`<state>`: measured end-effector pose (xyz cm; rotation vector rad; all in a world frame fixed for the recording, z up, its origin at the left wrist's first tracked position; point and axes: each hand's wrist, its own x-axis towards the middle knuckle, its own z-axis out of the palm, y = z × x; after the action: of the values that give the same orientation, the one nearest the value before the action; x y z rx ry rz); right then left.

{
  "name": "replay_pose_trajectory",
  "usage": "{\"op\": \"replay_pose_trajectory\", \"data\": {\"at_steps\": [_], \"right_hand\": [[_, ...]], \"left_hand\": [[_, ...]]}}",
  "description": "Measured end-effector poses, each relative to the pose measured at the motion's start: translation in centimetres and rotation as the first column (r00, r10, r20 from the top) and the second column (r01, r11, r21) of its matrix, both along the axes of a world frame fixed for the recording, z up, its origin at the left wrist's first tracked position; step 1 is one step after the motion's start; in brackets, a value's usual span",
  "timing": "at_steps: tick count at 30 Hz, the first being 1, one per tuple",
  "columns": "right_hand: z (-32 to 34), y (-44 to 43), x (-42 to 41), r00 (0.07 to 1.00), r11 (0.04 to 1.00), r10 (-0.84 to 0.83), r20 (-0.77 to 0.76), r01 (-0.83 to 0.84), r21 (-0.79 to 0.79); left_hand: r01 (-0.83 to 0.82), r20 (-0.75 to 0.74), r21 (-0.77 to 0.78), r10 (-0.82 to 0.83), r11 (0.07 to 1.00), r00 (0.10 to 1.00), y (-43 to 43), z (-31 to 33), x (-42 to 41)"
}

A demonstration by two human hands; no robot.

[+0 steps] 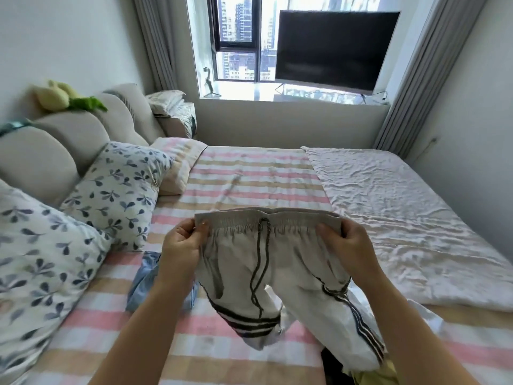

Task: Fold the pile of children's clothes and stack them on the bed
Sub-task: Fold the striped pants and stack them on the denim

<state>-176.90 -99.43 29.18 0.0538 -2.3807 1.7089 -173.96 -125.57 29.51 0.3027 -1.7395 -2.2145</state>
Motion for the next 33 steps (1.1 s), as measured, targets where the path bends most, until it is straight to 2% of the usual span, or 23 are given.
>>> {"op": "replay_pose_trajectory", "data": {"at_steps": [6, 13, 20, 26, 33], "right_hand": [[2.7, -3.0, 3.6, 0.985, 0.992, -0.129, -0.113, 0.128, -0.018], [4.5, -8.6, 6.9, 0.972, 0.994, -0.111, -0.209, 0.106, -0.038], [3.6, -11.3, 9.5, 0.990, 0.991, -0.049, -0.129, 0.033, -0.128], [2.3, -11.9, 11.8, 0.991, 0.992, -0.055, -0.119, 0.041, -0.115], [2.8, -12.4, 12.8, 0.993, 0.990, -0.035, -0.116, 0.018, -0.138]], "left_hand": [[-0.063, -0.056, 0.039, 0.065, 0.997, 0.996, 3.3, 2.7, 3.3], [-0.029, -0.166, -0.008, 0.027, 1.000, 0.986, 6.4, 3.9, 7.0], [-0.074, -0.162, -0.057, 0.064, 0.996, 0.985, 6.0, 2.8, 8.7], [-0.138, -0.122, -0.099, 0.125, 0.986, 0.985, 4.9, 1.3, 9.5], [-0.093, -0.090, -0.088, 0.085, 0.992, 0.992, 5.9, 0.6, 10.1]]}}
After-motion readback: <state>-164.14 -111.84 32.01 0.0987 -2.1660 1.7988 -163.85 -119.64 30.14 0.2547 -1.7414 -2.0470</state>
